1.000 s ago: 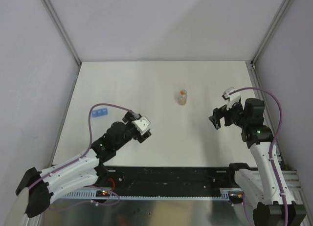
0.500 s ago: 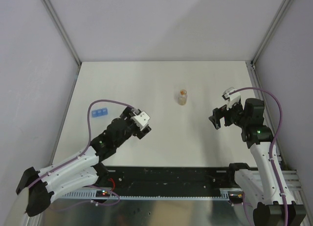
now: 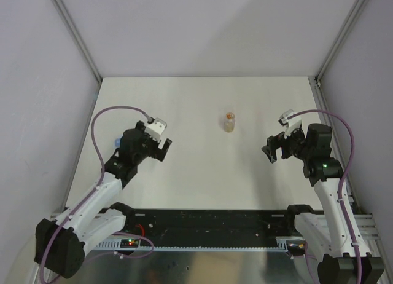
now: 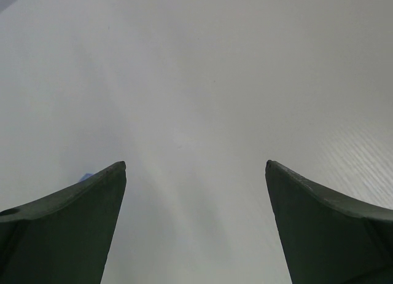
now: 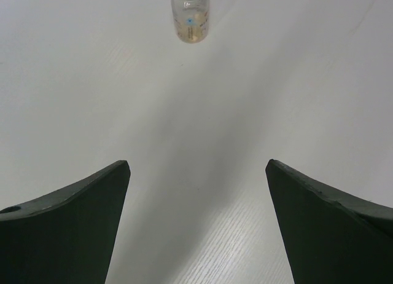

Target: Sort the pills into containers

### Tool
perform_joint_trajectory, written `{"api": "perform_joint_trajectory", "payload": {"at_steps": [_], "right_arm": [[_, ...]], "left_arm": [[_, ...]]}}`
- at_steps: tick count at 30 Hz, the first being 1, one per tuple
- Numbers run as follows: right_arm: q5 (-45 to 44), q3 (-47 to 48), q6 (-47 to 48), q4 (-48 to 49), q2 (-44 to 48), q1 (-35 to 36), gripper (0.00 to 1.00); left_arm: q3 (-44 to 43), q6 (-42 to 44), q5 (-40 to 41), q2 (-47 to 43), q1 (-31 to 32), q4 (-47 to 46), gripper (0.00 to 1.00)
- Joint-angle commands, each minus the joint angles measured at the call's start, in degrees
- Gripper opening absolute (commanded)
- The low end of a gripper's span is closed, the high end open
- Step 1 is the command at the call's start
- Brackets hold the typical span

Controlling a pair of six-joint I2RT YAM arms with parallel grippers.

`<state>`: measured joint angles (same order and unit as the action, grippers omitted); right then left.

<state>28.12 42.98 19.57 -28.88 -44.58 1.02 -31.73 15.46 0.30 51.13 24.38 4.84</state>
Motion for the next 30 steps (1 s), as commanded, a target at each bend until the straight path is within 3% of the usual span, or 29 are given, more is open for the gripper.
{"api": "perform_joint_trajectory", "payload": {"at_steps": [1, 13, 22, 30], "right_arm": [[1.5, 0.1, 0.4, 0.6, 0.0, 0.3, 1.00], [2.0, 0.2, 0.8, 0.2, 0.0, 1.6, 1.00], [2.8, 0.1, 0.9, 0.0, 0.4, 2.4, 1.00], [3.1, 0.1, 0.8, -0.1, 1.0, 3.4, 1.00]], "left_arm": [[-2.9, -1.0, -8.5, 1.8, -7.2, 3.5, 0.98], [-14.4, 6.0, -13.7, 16.0, -27.4, 14.3, 0.98], [-24.9, 10.2, -10.5, 30.8, -33.0, 21.5, 0.98], [-33.2, 16.0, -9.2, 41.3, -33.5, 27.0, 0.98]]}}
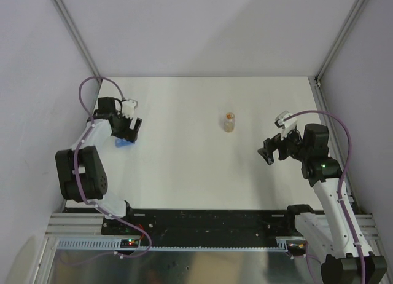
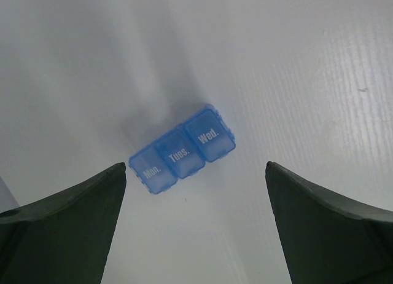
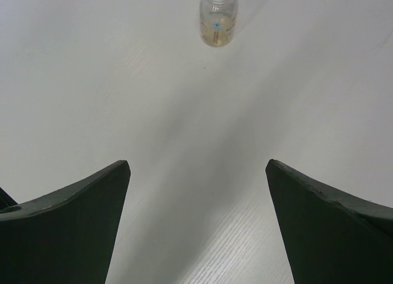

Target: Sort the pills into containers

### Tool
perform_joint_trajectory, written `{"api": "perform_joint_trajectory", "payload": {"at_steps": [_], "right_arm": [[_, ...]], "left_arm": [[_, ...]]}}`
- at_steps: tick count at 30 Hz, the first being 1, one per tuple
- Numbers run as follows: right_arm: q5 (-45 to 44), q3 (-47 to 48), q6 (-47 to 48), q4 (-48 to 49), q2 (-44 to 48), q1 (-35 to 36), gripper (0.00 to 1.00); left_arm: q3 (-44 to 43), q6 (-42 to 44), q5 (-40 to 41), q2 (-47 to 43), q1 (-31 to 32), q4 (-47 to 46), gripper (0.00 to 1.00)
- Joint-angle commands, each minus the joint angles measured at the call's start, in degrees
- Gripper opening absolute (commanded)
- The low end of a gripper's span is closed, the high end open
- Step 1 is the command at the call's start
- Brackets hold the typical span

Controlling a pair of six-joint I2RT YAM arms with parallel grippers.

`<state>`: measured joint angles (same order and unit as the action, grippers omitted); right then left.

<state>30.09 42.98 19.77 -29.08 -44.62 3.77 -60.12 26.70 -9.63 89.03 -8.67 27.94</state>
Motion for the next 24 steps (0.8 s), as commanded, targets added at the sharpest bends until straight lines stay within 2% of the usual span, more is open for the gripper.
{"api": "perform_joint_trajectory", "payload": {"at_steps": [1, 11, 24], "right_arm": [[1.1, 0.2, 0.6, 0.1, 1.0, 0.7, 1.00], [1.6, 0.6, 0.7, -0.5, 0.5, 1.3, 1.00], [1.1, 0.8, 0.7, -0.5, -0.2, 1.2, 1.00]], "left_arm": [[-6.1, 5.7, 0.6, 4.7, -0.5, 5.1, 0.98], [-13.7, 15.0, 0.9, 14.3, -0.5, 12.3, 0.98], [-19.7, 24.7, 0.4, 19.5, -0.3, 21.4, 0.98]]}}
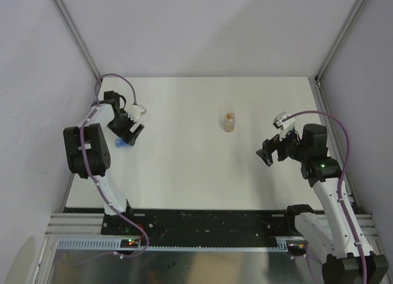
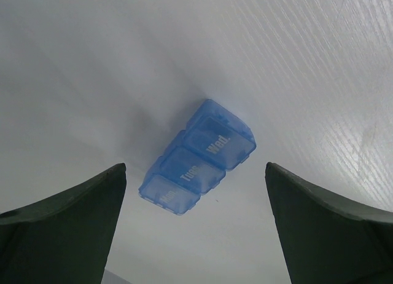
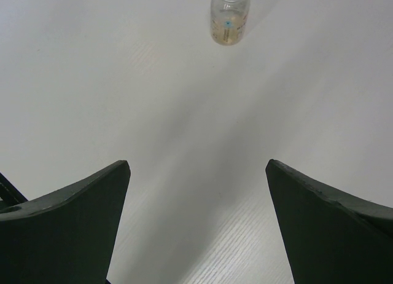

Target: Sort the pills into containers

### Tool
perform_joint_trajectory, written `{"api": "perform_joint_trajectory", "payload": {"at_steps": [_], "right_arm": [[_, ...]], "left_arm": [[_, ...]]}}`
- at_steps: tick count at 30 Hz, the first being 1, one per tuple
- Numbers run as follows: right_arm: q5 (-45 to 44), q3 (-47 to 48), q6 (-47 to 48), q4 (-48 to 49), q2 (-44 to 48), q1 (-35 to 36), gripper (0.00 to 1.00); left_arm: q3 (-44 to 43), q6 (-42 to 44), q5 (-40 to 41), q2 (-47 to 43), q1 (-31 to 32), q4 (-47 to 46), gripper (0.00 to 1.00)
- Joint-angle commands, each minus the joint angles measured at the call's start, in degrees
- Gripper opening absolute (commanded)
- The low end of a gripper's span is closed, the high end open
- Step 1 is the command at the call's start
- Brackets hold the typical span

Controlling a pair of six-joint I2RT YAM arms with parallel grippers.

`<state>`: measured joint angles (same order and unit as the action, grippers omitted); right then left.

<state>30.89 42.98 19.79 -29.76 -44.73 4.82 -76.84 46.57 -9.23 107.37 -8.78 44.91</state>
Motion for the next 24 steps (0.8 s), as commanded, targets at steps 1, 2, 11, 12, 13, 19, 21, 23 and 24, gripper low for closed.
{"api": "perform_joint_trajectory", "payload": {"at_steps": [1, 2, 11, 12, 13, 19, 21, 23, 24], "right_arm": [[0.2, 0.8, 0.6, 0.2, -0.2, 0.2, 1.00], [0.1, 0.8, 0.6, 0.2, -0.2, 0.1, 1.00], [-0.5, 0.8, 0.5, 0.2, -0.1, -0.3, 1.00], [-0.5, 0.8, 0.5, 0.2, -0.1, -0.3, 1.00], [-0.4, 0.8, 0.5, 0.2, -0.1, -0.4, 1.00], [-0.5, 0.8, 0.4, 0.4, 0.0, -0.7, 1.00], [-0.5, 0.8, 0.4, 0.3, 0.0, -0.8, 1.00], [-0.5, 0.7, 0.4, 0.4, 0.0, -0.7, 1.00], [-0.5, 0.8, 0.4, 0.4, 0.0, -0.7, 1.00]], "left_arm": [[-3.3, 5.1, 0.3, 1.5, 0.0, 5.1, 0.96], [-3.6, 5.5, 0.4, 1.9, 0.2, 5.7, 0.95], [-7.4, 8.2, 1.6, 5.1, 2.9, 11.1, 0.90], [-7.8, 8.3, 2.2, 5.6, 3.2, 11.6, 0.90], [-8.1, 8.5, 2.6, 6.2, 3.7, 12.1, 0.88], [-9.3, 8.5, 4.5, 8.0, 4.9, 13.2, 0.80], [-9.4, 8.3, 5.3, 8.3, 5.2, 13.3, 0.77], [-9.4, 8.0, 6.0, 8.6, 5.4, 13.2, 0.74], [-9.4, 7.8, 6.2, 8.6, 5.5, 13.1, 0.72]]}}
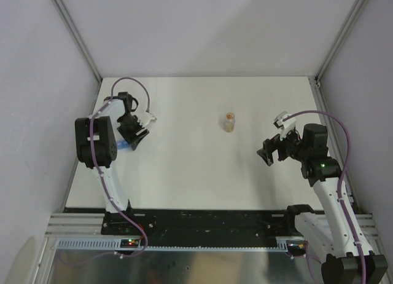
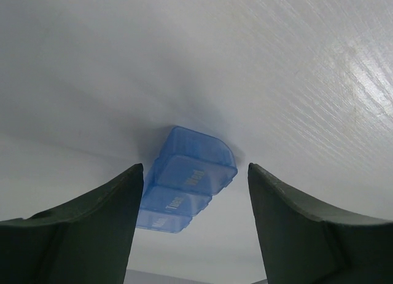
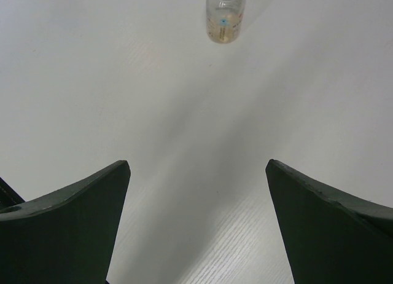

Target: Sort the pills into containers

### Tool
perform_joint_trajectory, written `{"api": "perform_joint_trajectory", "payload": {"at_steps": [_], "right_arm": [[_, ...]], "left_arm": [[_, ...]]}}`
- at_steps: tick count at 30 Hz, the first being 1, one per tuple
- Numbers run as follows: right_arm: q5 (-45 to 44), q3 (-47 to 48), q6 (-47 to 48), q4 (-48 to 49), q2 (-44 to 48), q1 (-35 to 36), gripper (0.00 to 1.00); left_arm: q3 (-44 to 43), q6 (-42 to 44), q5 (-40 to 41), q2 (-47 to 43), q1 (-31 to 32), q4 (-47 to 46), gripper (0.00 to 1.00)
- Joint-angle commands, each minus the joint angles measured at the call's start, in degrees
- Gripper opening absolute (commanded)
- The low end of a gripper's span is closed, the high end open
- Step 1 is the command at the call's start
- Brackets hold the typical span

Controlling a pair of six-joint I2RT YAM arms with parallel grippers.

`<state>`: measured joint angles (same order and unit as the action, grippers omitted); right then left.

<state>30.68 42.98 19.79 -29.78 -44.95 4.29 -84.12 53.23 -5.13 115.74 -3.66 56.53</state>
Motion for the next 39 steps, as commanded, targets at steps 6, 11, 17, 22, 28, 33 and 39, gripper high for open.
{"api": "perform_joint_trajectory", "payload": {"at_steps": [6, 11, 17, 22, 28, 33, 39], "right_arm": [[-0.3, 0.8, 0.3, 0.4, 0.3, -0.2, 1.00], [-0.2, 0.8, 0.2, 0.4, 0.5, -0.3, 1.00], [0.3, 0.8, 0.2, 0.2, 1.0, -0.5, 1.00], [0.6, 0.8, 0.2, 0.1, 1.0, -0.7, 1.00], [0.9, 0.7, 0.4, -0.1, 0.8, -0.8, 1.00], [0.8, 0.8, 0.5, -0.2, 0.2, -1.0, 1.00], [0.5, 0.7, 0.5, -0.1, -0.4, -1.3, 1.00]], "left_arm": [[-1.3, 0.5, 1.6, -0.4, 1.3, 1.6, 0.64], [0.3, -0.6, -0.6, -2.5, 3.0, 1.4, 0.53], [2.2, -3.3, -4.2, -4.8, 7.6, 1.4, 0.42], [4.8, -6.3, -8.4, -8.1, 13.7, 0.9, 0.38], [6.6, -12.4, -11.3, -10.3, 25.9, -1.0, 0.34], [4.5, -19.8, -10.3, -8.7, 36.7, -3.5, 0.35], [-2.5, -29.6, -9.7, -4.1, 43.4, -5.0, 0.36]]}}
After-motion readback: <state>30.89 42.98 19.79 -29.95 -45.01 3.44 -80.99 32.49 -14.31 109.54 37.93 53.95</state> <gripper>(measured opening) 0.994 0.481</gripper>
